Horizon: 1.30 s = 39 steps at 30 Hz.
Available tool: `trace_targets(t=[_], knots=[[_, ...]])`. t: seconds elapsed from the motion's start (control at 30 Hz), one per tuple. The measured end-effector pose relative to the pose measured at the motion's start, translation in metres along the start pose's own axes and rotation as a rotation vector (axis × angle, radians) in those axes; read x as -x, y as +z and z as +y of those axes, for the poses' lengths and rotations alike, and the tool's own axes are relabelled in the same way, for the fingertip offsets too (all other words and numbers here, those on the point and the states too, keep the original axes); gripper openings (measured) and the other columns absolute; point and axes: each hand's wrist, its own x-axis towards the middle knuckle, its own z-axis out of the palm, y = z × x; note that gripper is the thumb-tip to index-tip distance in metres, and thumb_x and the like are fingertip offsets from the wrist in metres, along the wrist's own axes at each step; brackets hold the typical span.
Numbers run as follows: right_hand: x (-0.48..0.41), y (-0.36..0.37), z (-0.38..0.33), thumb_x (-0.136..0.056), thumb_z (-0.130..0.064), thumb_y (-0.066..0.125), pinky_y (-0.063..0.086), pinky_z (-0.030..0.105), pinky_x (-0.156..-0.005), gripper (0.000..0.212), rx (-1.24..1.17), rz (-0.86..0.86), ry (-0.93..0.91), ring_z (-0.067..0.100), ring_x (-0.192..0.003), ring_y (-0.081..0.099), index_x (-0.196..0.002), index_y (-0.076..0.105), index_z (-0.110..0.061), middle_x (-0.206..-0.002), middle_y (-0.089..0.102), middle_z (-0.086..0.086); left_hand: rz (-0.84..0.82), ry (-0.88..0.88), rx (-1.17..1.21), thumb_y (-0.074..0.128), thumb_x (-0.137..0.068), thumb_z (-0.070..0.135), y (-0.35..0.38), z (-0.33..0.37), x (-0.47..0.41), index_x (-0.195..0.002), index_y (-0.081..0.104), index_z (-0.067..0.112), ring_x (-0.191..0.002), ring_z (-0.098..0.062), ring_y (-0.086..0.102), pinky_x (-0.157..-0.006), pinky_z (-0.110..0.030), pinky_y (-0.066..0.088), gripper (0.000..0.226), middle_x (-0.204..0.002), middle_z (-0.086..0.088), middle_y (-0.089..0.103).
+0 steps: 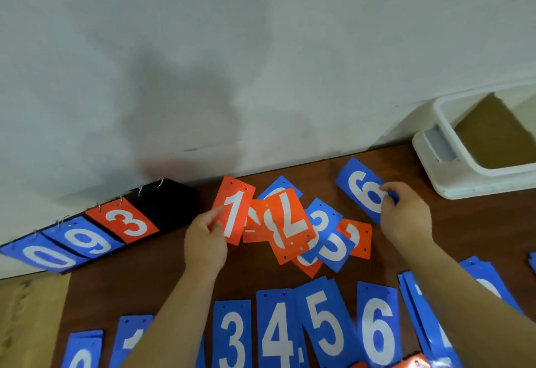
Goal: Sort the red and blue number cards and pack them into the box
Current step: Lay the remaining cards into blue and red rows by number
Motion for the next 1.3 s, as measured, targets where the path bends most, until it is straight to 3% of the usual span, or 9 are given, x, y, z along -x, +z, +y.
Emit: trace_targets(t=[0.13,0.3,0.53,0.7,0.83,0.93,1.0,1.13,1.3], knots=[[0.025,-0.035,-0.032,-0.098,-0.012,0.056,0.051,0.035,-0.059,0.019,-0.076,-0.171,-0.116,0.026,-0.077,0.064,-0.1,0.066,-0.028,-0.097,0.069,0.0,-0.035,0.09,0.107,0.051,-0.106,0.021,-0.011,0.021,0.047,-0.141,0.057,0.036,-0.113,-0.004,0.057,-0.076,-0.013,0.044,0.038,-0.138,0.011,0.055],[0.089,-0.078,-0.074,-0.093,-0.005,0.063,0.056,0.044,-0.074,0.025,-0.062,-0.521,-0.308,0.027,-0.081,0.07,-0.091,0.072,-0.029,-0.086,0.075,0.001,-0.066,0.224,0.322,0.06,-0.102,0.024,-0.028,0.047,0.116,-0.134,0.062,0.039,-0.114,-0.003,0.062,-0.089,-0.02,0.051,0.035,-0.13,0.012,0.063],[0.178,-0.102,-0.084,-0.091,-0.009,0.067,0.051,0.021,-0.056,0.025,-0.2,-0.38,-0.366,0.005,-0.063,0.066,-0.095,0.075,-0.032,-0.09,0.075,-0.01,-0.081,0.328,0.469,0.067,-0.097,0.015,-0.058,0.047,0.202,-0.134,0.062,0.041,-0.119,-0.004,0.062,-0.095,-0.023,0.054,0.045,-0.131,0.017,0.064],[0.225,-0.116,-0.089,-0.09,-0.008,0.068,0.056,0.021,-0.071,0.026,-0.24,-0.365,-0.402,0.0,-0.082,0.07,-0.093,0.076,-0.033,-0.094,0.076,-0.014,-0.047,0.355,0.436,0.061,-0.096,0.011,-0.086,0.038,0.235,-0.128,0.065,0.049,-0.103,-0.021,0.067,-0.09,-0.043,0.058,0.049,-0.122,0.015,0.071],[0.254,-0.12,-0.09,-0.091,-0.012,0.068,0.061,0.044,-0.077,0.025,-0.213,-0.375,-0.42,0.021,-0.081,0.073,-0.096,0.077,-0.035,-0.09,0.076,-0.013,-0.031,0.335,0.5,0.058,-0.1,0.012,-0.107,0.025,0.26,-0.123,0.068,0.05,-0.091,-0.005,0.068,-0.071,-0.021,0.057,0.044,-0.118,0.014,0.073],[0.273,-0.116,-0.089,-0.093,-0.006,0.062,0.053,0.024,-0.054,0.028,-0.251,-0.385,-0.416,0.01,-0.064,0.07,-0.098,0.077,-0.029,-0.084,0.076,-0.011,0.007,0.301,0.535,0.058,-0.102,0.013,-0.123,0.011,0.275,-0.121,0.069,0.048,-0.084,-0.014,0.072,-0.07,-0.031,0.064,0.041,-0.115,0.016,0.074],[0.287,-0.113,-0.088,-0.096,0.0,0.054,0.037,0.018,-0.04,0.033,-0.274,-0.407,-0.385,0.004,-0.037,0.047,-0.101,0.077,-0.023,-0.064,0.07,-0.012,0.016,0.263,0.55,0.057,-0.103,0.014,-0.135,-0.002,0.283,-0.123,0.068,0.045,-0.09,-0.016,0.075,-0.075,-0.041,0.065,0.039,-0.107,0.017,0.075],[0.313,-0.095,-0.085,-0.096,0.001,0.05,0.031,0.021,-0.037,0.037,-0.289,-0.446,-0.354,0.008,-0.034,0.032,-0.102,0.077,-0.024,-0.058,0.068,-0.009,0.046,0.196,0.549,0.058,-0.104,0.019,-0.156,-0.034,0.292,-0.126,0.068,0.038,-0.087,-0.009,0.075,-0.063,-0.031,0.063,0.031,-0.108,0.008,0.075],[0.344,-0.056,-0.092,-0.097,0.001,0.051,0.029,0.019,-0.036,0.036,-0.231,-0.516,-0.394,0.006,-0.033,0.031,-0.104,0.076,-0.025,-0.051,0.061,-0.012,0.131,0.164,0.486,0.059,-0.103,0.018,-0.185,-0.078,0.296,-0.122,0.068,0.041,-0.097,-0.001,0.068,-0.064,-0.017,0.058,0.031,-0.117,0.021,0.065]])
